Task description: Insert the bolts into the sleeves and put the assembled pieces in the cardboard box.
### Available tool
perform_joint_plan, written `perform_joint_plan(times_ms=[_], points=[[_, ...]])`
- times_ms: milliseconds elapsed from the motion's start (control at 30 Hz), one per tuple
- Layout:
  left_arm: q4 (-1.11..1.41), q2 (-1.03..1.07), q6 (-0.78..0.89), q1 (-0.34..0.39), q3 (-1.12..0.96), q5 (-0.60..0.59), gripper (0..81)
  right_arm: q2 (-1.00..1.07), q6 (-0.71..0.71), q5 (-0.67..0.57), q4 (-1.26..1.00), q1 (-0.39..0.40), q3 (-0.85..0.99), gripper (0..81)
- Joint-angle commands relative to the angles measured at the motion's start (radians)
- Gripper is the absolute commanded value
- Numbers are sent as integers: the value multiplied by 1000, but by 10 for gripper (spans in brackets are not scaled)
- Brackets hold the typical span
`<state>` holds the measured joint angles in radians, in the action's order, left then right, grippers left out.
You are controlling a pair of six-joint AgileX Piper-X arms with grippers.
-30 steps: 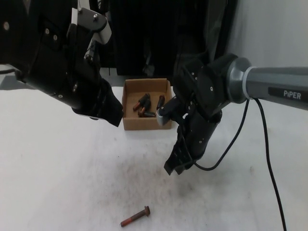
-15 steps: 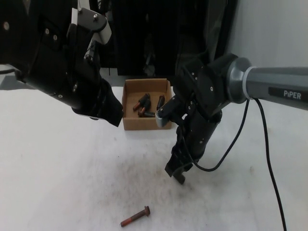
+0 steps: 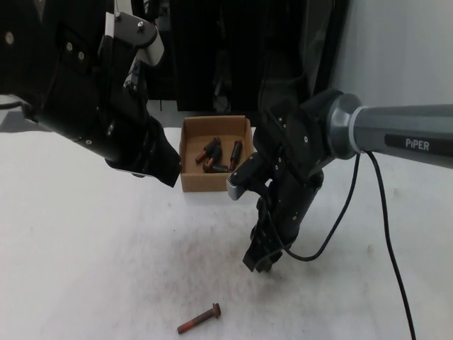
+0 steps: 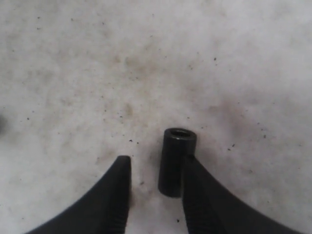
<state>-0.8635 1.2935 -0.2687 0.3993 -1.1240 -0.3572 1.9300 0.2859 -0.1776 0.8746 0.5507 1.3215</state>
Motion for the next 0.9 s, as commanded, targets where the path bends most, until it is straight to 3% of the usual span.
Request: perform_joint_plan(times_ms=[0,867], points=[[-1,-3,-1,1,-11,-4,0,-4,39,7,12,-5,-2,335],[-1,-3,-1,1,-11,-4,0,27,128,68,14,-3,-2,335]])
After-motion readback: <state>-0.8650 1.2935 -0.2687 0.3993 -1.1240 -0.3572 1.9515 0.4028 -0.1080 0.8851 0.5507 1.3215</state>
